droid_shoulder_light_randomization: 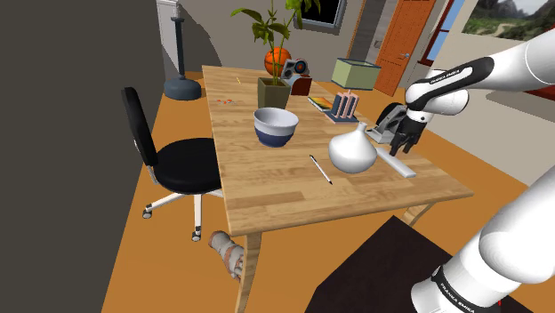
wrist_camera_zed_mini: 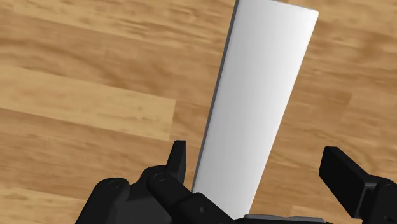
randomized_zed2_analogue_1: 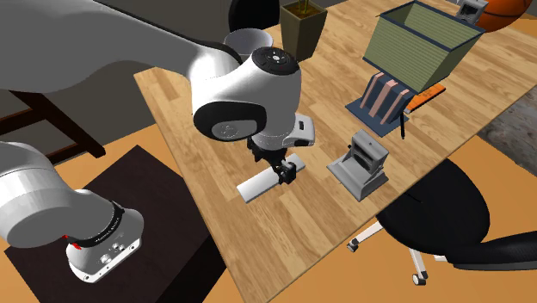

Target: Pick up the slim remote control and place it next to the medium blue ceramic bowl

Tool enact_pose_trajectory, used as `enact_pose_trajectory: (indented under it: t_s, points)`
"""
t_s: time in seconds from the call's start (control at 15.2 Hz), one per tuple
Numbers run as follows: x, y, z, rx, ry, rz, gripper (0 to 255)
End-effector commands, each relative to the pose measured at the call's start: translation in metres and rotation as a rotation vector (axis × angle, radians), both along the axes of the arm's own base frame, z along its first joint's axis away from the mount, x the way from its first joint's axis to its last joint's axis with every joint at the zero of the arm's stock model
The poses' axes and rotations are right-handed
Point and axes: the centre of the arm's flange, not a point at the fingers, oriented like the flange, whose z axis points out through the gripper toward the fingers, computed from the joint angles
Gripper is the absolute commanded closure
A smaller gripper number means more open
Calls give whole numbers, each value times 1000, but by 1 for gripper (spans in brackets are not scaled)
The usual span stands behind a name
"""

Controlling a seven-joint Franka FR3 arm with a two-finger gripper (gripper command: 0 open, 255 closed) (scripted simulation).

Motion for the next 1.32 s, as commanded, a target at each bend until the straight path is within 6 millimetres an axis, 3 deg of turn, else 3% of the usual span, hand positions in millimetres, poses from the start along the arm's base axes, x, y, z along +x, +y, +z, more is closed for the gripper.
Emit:
enact_pose_trajectory:
  t_s: [0.0, 0.33, 0.86, 0.92, 1.25]
  points:
    - [1, -3, -11, -1, 0, 1, 0]
    - [1, -2, -40, -1, 0, 1, 0]
    - [1, -2, -40, -1, 0, 1, 0]
    - [1, -2, -40, -1, 0, 1, 255]
    - [1, -2, -40, -1, 0, 1, 255]
